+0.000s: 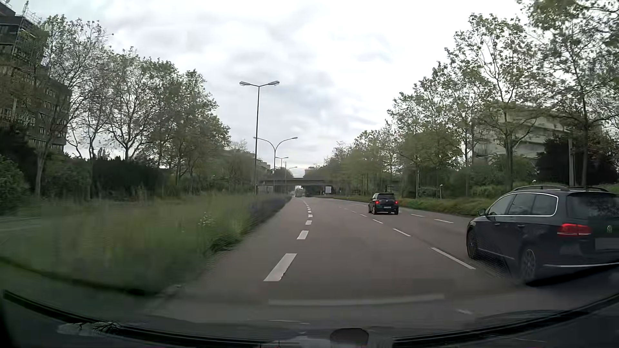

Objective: Follow the waypoints while adhering to traffic rules and regulations

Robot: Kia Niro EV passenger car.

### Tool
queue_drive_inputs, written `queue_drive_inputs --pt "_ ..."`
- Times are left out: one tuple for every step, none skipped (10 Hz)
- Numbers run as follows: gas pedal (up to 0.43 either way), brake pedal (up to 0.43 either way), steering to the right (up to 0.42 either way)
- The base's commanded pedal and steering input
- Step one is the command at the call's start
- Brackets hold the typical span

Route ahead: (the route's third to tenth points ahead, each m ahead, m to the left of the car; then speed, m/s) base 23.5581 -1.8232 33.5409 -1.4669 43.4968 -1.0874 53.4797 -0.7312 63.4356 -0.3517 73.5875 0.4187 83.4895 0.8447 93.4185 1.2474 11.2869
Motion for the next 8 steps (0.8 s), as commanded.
queue_drive_inputs --pt "0.067 0.000 -0.016" --pt "0.067 0.000 -0.016" --pt "0.067 0.000 -0.016" --pt "0.067 0.000 -0.016" --pt "0.067 0.000 -0.016" --pt "0.067 0.000 -0.016" --pt "0.067 0.000 -0.016" --pt "0.067 0.000 -0.015"
